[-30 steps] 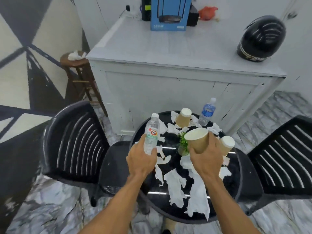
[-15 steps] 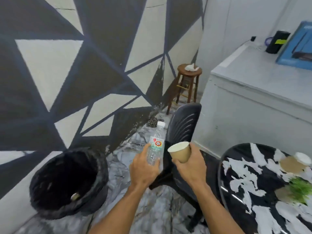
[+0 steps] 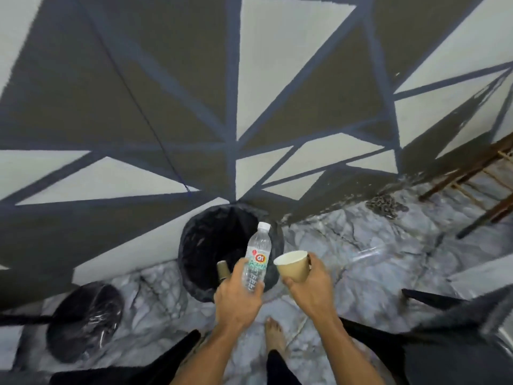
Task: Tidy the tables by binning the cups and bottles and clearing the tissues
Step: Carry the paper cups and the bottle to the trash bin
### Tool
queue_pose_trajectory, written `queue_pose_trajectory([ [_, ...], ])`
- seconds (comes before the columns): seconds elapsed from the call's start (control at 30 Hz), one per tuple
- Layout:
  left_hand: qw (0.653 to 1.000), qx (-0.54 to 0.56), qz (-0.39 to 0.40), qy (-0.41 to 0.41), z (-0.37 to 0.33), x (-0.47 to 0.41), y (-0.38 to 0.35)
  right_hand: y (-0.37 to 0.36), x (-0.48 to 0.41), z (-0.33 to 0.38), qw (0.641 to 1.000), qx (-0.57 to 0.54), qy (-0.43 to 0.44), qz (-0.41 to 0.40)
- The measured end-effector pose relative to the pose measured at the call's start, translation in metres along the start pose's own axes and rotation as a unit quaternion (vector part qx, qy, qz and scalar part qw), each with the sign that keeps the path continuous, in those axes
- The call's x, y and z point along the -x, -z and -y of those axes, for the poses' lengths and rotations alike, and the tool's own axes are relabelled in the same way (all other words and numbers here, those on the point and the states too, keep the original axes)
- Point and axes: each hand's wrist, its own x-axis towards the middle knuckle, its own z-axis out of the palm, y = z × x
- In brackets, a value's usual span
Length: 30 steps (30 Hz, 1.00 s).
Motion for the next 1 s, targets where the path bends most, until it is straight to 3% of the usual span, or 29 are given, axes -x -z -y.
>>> queue_pose_trajectory([
  [0.17, 0.996, 0.009, -0.037, 0.084, 0.042, -0.06, 0.017, -0.065, -0.056, 0.04, 0.997, 0.023, -0.019, 0.074],
  [0.37, 0.989, 0.013, -0.04, 0.143, 0.093, -0.124, 0.008, -0.135, -0.125, 0.043, 0.993, 0.003, -0.089, 0.077],
  [0.6, 0.984, 0.017, 0.049, 0.171, 0.188, -0.203, -0.093, -0.245, -0.199, -0.011, 0.974, -0.065, -0.21, 0.051],
  [0.8, 0.972, -0.004, 0.076, 0.222, 0.261, -0.261, -0.187, -0.325, -0.247, -0.067, 0.972, -0.063, -0.222, 0.043],
  [1.0, 0.94, -0.037, 0.199, 0.274, 0.303, -0.291, -0.238, -0.367, -0.27, -0.115, 0.967, -0.019, -0.246, 0.055],
])
